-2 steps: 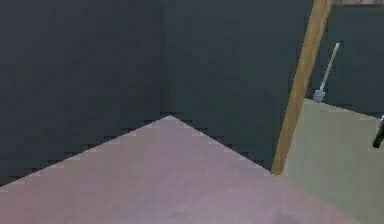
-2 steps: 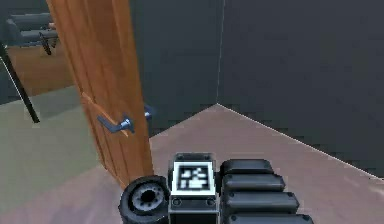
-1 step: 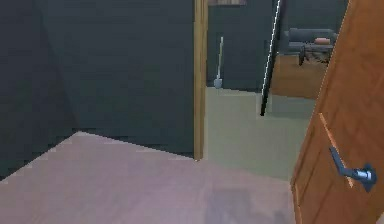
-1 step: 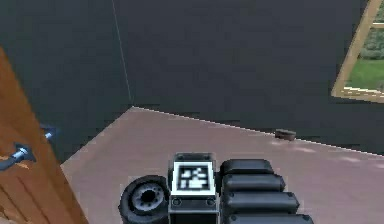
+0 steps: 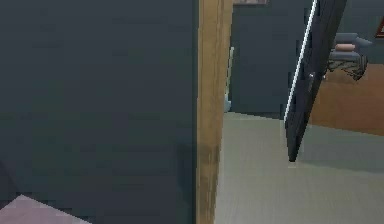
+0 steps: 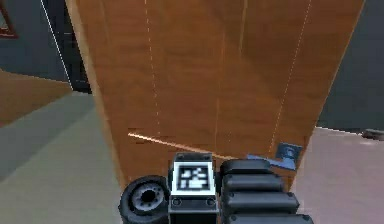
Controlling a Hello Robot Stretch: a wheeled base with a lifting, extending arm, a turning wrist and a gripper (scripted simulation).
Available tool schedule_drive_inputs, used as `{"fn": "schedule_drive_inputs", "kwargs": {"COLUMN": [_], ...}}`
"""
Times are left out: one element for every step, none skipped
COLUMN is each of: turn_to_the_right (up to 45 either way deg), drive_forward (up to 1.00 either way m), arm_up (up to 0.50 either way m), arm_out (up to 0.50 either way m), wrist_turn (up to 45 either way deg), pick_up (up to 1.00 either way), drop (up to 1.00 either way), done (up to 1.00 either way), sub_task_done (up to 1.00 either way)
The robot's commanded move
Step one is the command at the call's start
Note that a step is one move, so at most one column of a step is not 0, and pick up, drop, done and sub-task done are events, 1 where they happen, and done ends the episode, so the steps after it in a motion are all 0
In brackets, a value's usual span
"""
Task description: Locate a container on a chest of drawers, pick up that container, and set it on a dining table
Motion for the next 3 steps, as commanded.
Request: {"fn": "schedule_drive_inputs", "kwargs": {"turn_to_the_right": [15.0, 0.0, 21.0], "drive_forward": [0.0, 0.05, 0.0], "arm_up": [0.0, 0.0, 0.0], "arm_out": [0.0, 0.0, 0.0], "wrist_turn": [0.0, 0.0, 0.0], "pick_up": [0.0, 0.0, 0.0], "drop": [0.0, 0.0, 0.0], "done": [0.0, 0.0, 0.0], "sub_task_done": [0.0, 0.0, 0.0]}}
